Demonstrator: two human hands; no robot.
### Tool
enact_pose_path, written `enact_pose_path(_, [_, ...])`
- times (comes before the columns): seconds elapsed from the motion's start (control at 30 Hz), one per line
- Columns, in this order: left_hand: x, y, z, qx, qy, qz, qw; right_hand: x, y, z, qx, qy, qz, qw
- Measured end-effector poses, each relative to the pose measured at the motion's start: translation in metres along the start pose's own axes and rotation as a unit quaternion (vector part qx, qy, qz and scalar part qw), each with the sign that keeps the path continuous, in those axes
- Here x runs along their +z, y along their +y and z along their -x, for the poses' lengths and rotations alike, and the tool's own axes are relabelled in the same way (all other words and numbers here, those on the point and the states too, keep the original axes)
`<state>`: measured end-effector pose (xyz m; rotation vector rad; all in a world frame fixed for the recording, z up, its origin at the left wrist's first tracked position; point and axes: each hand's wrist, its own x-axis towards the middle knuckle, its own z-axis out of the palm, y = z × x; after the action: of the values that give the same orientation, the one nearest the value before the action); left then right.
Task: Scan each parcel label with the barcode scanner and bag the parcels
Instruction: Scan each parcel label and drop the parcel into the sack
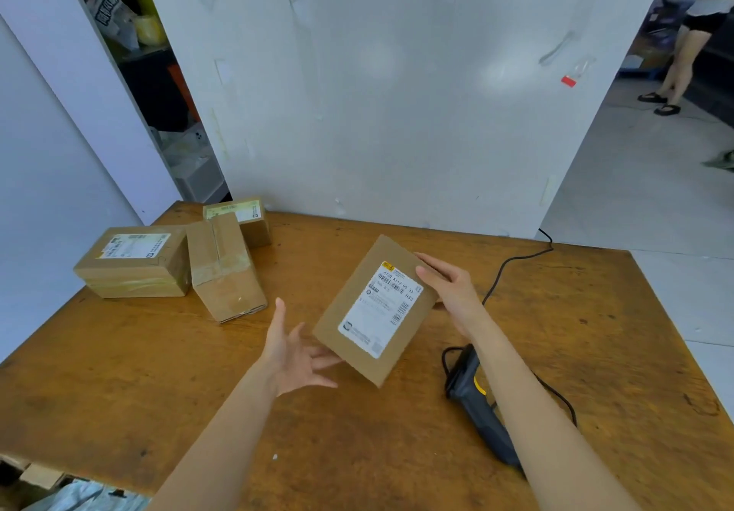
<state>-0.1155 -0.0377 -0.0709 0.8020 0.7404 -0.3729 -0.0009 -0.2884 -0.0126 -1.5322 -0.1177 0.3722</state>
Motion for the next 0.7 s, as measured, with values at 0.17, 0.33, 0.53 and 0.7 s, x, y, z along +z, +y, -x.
enact_pose_path(0.17, [-0.001, -0.009, 0.008, -0.089, -0.142, -0.079, 0.983, 0.004, -0.021, -0.008, -0.047, -0.075, 0.065, 0.994])
enact_pose_path(0.33, [0.007, -0.017, 0.014, -0.11, -0.162, -0.13, 0.972, 0.008, -0.011, -0.013, -0.05, -0.081, 0.056, 0.994])
enact_pose_path(0.53, [0.013, -0.025, 0.013, -0.1, -0.126, -0.211, 0.964, 0.016, 0.001, -0.007, -0.041, -0.061, 0.039, 0.997])
enact_pose_path(0.7, [0.008, -0.028, 0.007, -0.061, -0.09, -0.227, 0.968, 0.001, 0.011, 0.005, 0.005, -0.02, 0.043, 0.999])
